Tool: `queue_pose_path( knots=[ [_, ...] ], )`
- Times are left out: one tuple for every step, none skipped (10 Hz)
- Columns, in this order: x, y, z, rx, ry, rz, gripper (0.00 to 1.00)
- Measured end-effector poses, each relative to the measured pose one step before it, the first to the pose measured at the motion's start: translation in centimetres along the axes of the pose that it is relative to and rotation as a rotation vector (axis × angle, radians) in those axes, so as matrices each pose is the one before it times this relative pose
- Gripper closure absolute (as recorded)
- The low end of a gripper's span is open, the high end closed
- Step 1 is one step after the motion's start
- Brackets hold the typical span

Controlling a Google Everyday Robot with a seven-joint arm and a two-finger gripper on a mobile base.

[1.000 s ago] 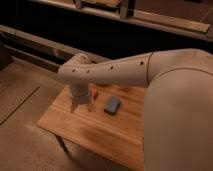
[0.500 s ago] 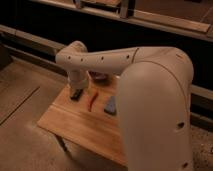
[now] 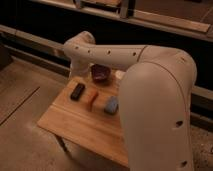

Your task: Place the eraser in the ceramic cup

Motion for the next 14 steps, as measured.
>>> queue_pose_path(
  knots=[
    [-0.382, -0.047, 0.216, -0.00067, -0.00488, 0.00948, 0.35],
    [-0.559, -0.124, 0.779, 0.00563, 0.00308, 0.01173, 0.35],
    [-0.384, 0.05, 0.457, 0.00368, 0.00243, -0.00011, 0.35],
    [-0.475, 0.128, 0.761, 0.01019, 0.00559, -0.01199, 0.35],
    [-0.418, 0.656, 0.907, 0.00748, 0.01064, -0.02301, 0.35],
    [-0.215, 0.506, 0.535, 0.00378, 0.00586, -0.01766, 0.35],
    [-0.239, 0.704, 0.687, 0.00138, 0.00916, -0.02501, 0.35],
    [-0.104, 0.73, 0.699, 0.00012, 0.0102, -0.03025, 0.35],
    [0.02, 0.741, 0.763, 0.00313, 0.01037, -0.0342, 0.35],
    [0.113, 0.717, 0.802, 0.00604, 0.01073, -0.03454, 0.35],
    [0.115, 0.39, 0.822, 0.0073, 0.01246, -0.02676, 0.35],
    [0.012, 0.203, 0.91, 0.007, 0.01428, -0.02191, 0.35],
    [0.053, 0.035, 0.502, 0.00427, 0.00924, -0.00697, 0.35],
    [0.12, -0.041, 0.833, 0.00885, 0.01571, -0.00512, 0.35]
  ],
)
